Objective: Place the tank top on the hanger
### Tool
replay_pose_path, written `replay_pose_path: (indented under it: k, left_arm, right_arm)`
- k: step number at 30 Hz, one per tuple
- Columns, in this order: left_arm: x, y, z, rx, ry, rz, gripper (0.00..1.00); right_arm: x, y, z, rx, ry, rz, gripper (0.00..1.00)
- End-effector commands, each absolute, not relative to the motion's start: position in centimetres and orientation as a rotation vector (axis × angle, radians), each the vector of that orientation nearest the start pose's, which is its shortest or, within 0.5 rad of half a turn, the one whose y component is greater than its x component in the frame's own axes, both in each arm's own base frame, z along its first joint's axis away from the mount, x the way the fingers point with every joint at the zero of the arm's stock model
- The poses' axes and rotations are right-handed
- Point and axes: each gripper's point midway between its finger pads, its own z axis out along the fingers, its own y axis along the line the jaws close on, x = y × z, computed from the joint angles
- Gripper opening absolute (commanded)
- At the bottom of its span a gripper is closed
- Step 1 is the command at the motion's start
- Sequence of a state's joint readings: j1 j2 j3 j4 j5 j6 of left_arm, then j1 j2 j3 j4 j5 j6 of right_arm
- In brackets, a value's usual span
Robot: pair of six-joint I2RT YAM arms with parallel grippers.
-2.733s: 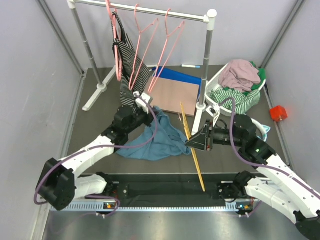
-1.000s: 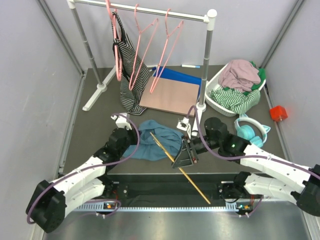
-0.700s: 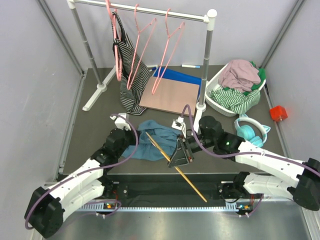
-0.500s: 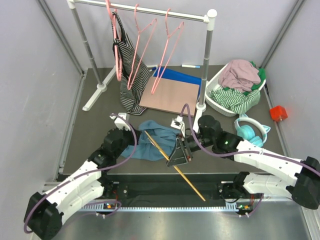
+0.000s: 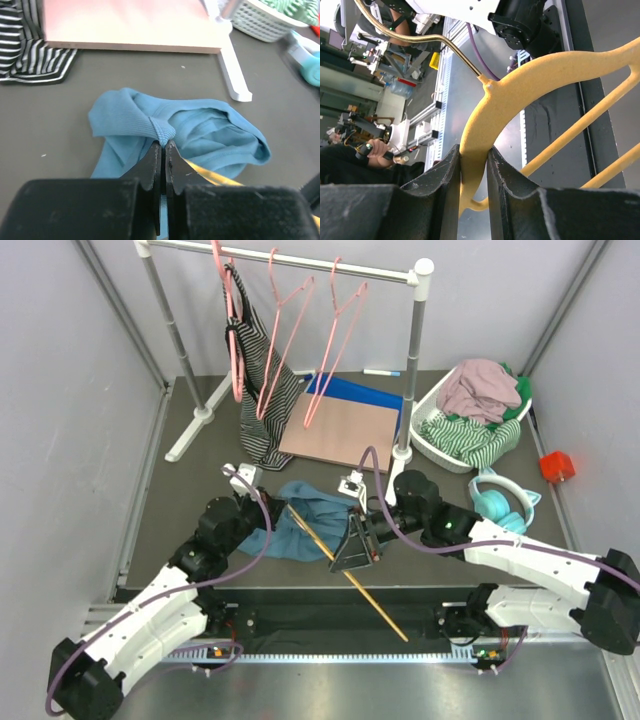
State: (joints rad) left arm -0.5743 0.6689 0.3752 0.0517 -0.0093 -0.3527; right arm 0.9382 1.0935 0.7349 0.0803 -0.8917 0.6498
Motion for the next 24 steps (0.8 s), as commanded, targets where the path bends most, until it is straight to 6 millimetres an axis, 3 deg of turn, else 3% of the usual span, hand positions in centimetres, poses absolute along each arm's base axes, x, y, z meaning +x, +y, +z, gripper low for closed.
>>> replay_pose_path:
  k: [1, 8, 21, 24]
  left_arm:
    - [23.4, -19.2, 21.0, 0.336, 1.702, -0.762, 0.0]
    - [21.6, -20.6, 23.3, 0.444, 1.621, -0.865, 0.0]
    - [18.6, -21.5, 28.0, 0.51, 1.476, -1.023, 0.0]
    - [18.7, -21.4, 27.7, 0.508, 1.482, -1.009, 0.0]
  right_arm:
    - [5.0, 33.9, 26.4, -1.106, 1.801, 1.864, 0.0]
    - [5.1, 34.2, 26.2, -1.118, 1.773, 1.868, 0.0]
    - [5.3, 34.3, 26.2, -1.135, 1.747, 1.849, 0.0]
    - [5.3, 34.3, 26.3, -1.133, 1.736, 1.848, 0.0]
